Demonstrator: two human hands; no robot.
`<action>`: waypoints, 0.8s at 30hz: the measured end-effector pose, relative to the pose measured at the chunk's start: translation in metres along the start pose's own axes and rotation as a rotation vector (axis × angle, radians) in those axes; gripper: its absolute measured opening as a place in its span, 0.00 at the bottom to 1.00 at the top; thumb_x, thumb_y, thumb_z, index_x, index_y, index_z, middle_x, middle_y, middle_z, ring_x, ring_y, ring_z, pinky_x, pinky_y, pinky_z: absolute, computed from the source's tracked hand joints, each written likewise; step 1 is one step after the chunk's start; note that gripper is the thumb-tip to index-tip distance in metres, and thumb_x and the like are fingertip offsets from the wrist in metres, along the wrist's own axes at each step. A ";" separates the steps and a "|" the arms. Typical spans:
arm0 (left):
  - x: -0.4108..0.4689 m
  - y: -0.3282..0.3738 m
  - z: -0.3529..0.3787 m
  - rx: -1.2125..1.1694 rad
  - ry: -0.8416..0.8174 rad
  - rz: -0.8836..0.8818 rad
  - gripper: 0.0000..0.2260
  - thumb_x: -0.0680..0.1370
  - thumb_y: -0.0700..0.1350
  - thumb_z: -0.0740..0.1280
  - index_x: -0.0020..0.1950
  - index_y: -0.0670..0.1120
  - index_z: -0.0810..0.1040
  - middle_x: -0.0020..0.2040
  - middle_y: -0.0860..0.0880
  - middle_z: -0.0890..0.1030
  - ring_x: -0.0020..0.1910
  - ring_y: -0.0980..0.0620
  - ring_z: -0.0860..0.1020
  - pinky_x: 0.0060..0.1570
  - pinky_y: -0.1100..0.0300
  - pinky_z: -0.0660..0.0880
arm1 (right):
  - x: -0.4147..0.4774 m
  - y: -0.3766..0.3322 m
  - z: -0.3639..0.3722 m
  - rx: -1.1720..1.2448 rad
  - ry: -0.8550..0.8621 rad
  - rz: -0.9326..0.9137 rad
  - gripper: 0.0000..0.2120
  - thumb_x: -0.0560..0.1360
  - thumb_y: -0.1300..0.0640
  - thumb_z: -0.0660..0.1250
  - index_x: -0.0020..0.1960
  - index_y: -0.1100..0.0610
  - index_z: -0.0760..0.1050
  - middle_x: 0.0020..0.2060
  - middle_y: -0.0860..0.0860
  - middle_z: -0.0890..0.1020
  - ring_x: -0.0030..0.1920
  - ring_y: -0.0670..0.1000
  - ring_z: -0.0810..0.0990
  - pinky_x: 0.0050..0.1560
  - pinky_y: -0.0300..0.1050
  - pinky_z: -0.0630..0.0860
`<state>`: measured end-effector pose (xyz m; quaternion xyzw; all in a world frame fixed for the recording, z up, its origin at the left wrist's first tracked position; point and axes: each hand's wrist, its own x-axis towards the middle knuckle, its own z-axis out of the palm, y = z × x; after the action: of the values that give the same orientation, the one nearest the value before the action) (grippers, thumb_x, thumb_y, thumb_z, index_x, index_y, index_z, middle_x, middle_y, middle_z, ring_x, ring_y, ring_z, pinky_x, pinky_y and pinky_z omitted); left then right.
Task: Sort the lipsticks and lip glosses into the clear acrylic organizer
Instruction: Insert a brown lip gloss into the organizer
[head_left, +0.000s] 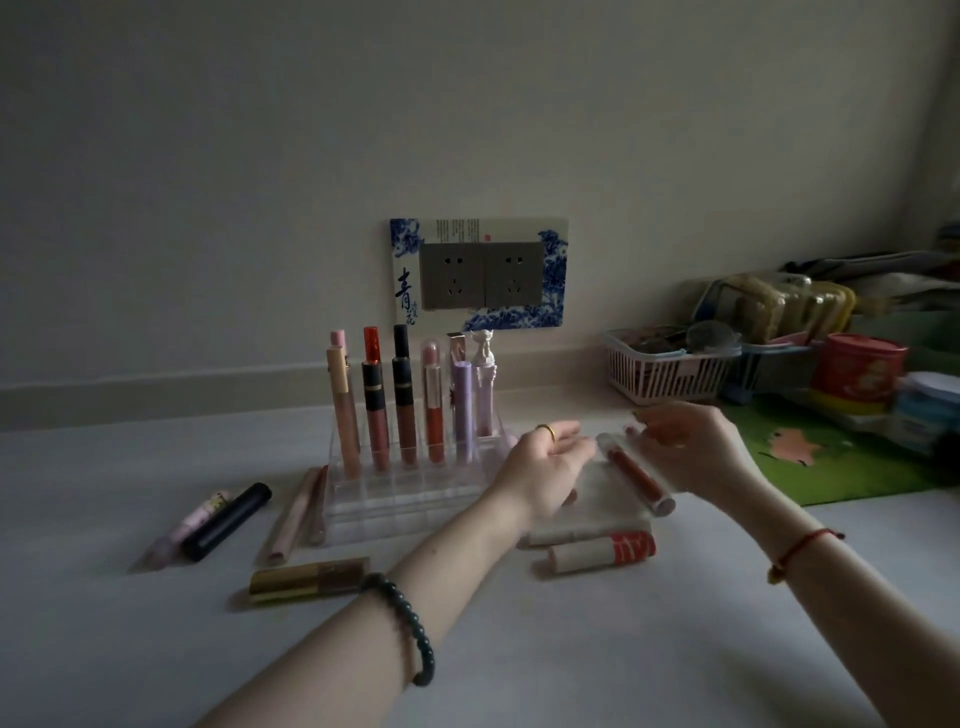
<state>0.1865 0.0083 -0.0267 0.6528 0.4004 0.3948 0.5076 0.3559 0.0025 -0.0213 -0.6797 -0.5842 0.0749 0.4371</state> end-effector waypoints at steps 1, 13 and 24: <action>0.005 0.000 0.008 -0.018 0.032 -0.064 0.18 0.73 0.52 0.64 0.59 0.45 0.74 0.62 0.40 0.75 0.62 0.48 0.72 0.62 0.51 0.71 | -0.001 0.004 0.003 -0.045 -0.037 0.004 0.14 0.68 0.58 0.70 0.53 0.59 0.78 0.47 0.55 0.82 0.42 0.50 0.79 0.48 0.45 0.78; 0.019 0.020 0.049 -0.569 -0.021 -0.425 0.19 0.79 0.53 0.54 0.63 0.40 0.65 0.49 0.41 0.74 0.38 0.49 0.76 0.29 0.59 0.73 | -0.004 0.011 0.013 -0.113 -0.216 0.090 0.19 0.70 0.55 0.67 0.59 0.61 0.73 0.57 0.56 0.78 0.42 0.50 0.77 0.45 0.40 0.74; 0.002 0.026 0.023 -0.309 0.001 0.016 0.13 0.80 0.50 0.51 0.48 0.51 0.75 0.46 0.55 0.79 0.45 0.60 0.77 0.38 0.67 0.74 | -0.010 -0.017 0.003 0.474 -0.152 -0.012 0.17 0.68 0.67 0.68 0.56 0.58 0.74 0.43 0.52 0.81 0.40 0.50 0.81 0.36 0.39 0.80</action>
<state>0.2115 -0.0015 -0.0052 0.5698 0.3298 0.4563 0.5986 0.3388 -0.0061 -0.0156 -0.5472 -0.5855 0.2583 0.5395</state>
